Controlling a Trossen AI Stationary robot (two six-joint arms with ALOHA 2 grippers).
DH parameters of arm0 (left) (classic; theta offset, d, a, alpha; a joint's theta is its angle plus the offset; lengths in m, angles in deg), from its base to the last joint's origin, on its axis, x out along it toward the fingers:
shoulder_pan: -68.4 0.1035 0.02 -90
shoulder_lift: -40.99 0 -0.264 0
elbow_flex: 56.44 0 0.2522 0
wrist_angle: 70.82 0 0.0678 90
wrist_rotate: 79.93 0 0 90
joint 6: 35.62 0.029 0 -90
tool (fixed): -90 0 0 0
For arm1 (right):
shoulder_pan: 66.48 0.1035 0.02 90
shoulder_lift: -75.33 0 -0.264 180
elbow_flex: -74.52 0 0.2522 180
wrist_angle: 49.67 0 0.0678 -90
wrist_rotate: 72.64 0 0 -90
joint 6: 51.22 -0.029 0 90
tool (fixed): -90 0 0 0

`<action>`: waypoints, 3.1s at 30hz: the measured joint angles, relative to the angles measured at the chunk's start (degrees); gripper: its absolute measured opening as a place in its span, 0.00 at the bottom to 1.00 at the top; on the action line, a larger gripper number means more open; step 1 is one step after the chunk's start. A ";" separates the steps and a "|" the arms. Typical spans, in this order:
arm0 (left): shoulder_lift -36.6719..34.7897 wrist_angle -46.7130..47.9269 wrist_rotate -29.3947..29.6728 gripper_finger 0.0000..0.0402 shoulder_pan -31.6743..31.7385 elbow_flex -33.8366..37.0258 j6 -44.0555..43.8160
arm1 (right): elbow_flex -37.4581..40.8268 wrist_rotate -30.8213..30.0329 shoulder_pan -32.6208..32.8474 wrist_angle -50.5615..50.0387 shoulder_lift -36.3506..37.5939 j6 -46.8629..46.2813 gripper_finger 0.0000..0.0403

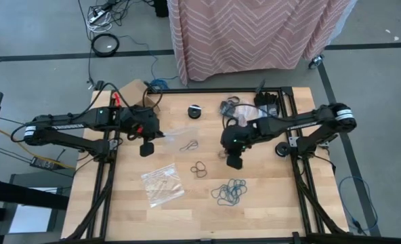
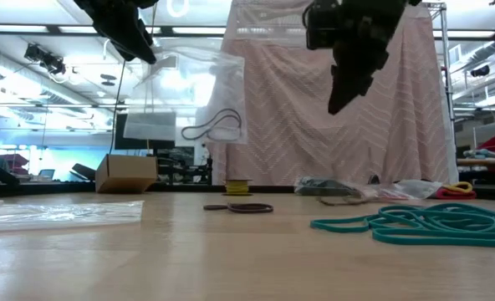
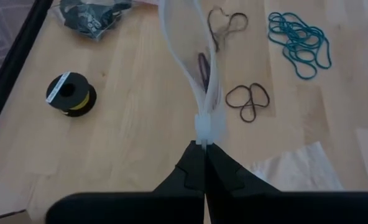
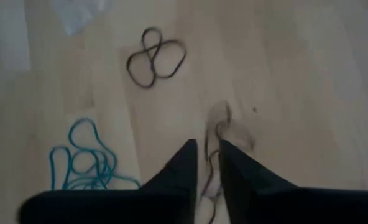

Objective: Sort rubber bands
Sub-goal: Put the violet rubber band into the transparent bag

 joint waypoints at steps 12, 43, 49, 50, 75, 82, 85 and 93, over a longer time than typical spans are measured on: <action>-0.02 0.00 -1.26 0.00 0.00 0.00 -0.14 | 8.73 0.02 -2.80 7.19 -4.24 -4.69 0.37; 1.81 -4.09 0.56 0.00 0.00 -0.11 0.45 | 21.00 -6.29 -4.94 25.03 -4.30 -29.41 0.01; 4.81 -6.58 -0.22 0.00 0.00 -0.09 0.61 | 20.72 -9.22 -4.12 26.46 9.04 -29.17 0.00; 5.50 -7.50 -0.65 0.00 0.00 -0.09 0.63 | 20.68 -10.45 -3.89 26.76 11.50 -29.15 0.00; 21.44 -26.76 -5.54 0.00 0.00 -0.85 -0.52 | -3.74 -18.64 -3.04 33.21 15.24 -6.13 0.00; 22.06 -26.41 -5.56 0.00 0.00 -0.76 -0.72 | -5.55 -13.85 -2.65 36.57 9.25 -5.99 0.00; 22.03 -25.99 -5.54 0.00 0.00 -0.77 -0.74 | -5.57 -13.36 -2.41 37.54 7.82 -6.98 0.00; 22.01 -25.04 -5.54 0.00 0.00 -0.76 -0.75 | -5.57 -12.98 -1.88 37.77 6.73 -7.15 0.00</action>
